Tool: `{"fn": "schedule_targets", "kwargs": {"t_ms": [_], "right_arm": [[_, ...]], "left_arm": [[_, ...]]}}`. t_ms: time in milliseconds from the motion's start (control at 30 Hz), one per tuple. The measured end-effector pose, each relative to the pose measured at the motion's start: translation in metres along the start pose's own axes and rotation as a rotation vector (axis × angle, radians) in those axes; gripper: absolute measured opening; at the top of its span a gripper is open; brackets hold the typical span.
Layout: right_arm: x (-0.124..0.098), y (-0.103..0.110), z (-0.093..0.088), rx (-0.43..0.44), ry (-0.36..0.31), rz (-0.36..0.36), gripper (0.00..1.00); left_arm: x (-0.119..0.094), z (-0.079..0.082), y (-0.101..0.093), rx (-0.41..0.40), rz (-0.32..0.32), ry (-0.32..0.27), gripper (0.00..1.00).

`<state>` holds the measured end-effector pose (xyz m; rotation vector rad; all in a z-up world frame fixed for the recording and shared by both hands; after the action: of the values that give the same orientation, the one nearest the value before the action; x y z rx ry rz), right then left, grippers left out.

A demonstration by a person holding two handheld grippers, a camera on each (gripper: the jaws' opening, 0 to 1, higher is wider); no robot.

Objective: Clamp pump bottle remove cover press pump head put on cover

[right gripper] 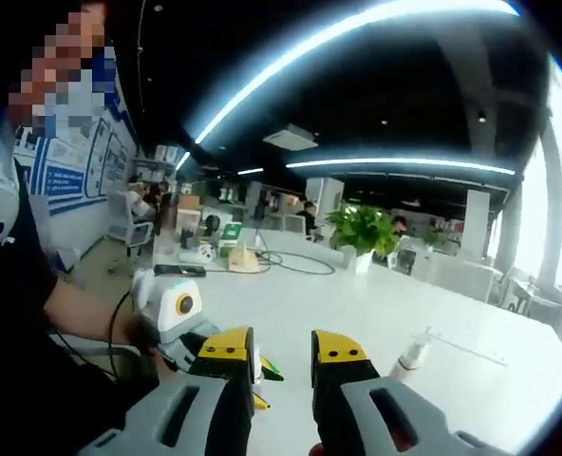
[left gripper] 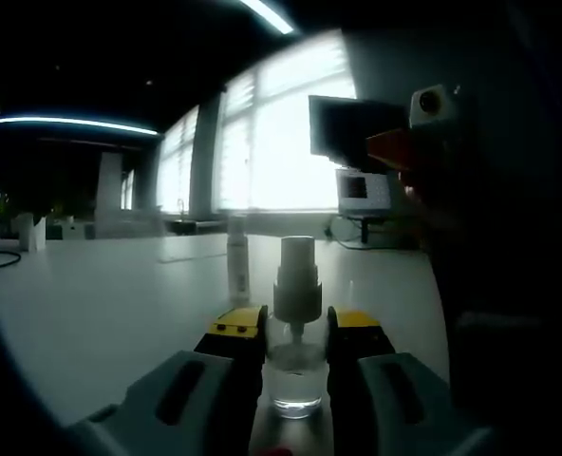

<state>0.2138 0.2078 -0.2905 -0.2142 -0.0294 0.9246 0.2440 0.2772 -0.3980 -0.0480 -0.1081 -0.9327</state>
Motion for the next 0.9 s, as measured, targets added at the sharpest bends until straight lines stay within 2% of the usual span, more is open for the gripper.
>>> {"fn": "schedule_targets", "kwargs": {"t_ms": [67,267,300,600,733,900], "right_arm": [[0.003,0.001,0.000,-0.052,0.034,0.020,0.17],[0.012,0.001,0.006,-0.088,0.078,0.067,0.13],[0.014,0.001,0.007,-0.125,0.092,0.074,0.13],[0.028,0.004,0.008,-0.155,0.174,0.164,0.12],[0.033,0.009,0.005,-0.251,0.246,0.226,0.12],[0.040,0.015,0.007,-0.284,0.278,0.261,0.12]], "left_arm": [[0.000,0.000,0.000,-0.002,0.002,0.000,0.16],[0.000,0.000,0.000,-0.001,0.001,0.000,0.16],[0.000,0.000,0.000,-0.002,0.002,0.000,0.16],[0.000,-0.001,0.001,0.001,0.000,-0.002,0.16],[0.000,-0.001,0.001,-0.001,0.000,-0.002,0.16],[0.000,-0.001,0.001,-0.001,0.000,-0.002,0.16]]}}
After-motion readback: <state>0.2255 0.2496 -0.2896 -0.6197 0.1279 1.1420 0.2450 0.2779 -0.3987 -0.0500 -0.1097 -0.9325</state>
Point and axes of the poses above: the point that each gripper's makers call its tool centre point, and the gripper's own axes: x roughly forward along the fingers, y roughly to its left, z roughly out of its top, the point moved 3 cm from there along -x, roughly backward along the fingers, and after that the axes turned 5 degrees about -y, right-handed, at the moved point
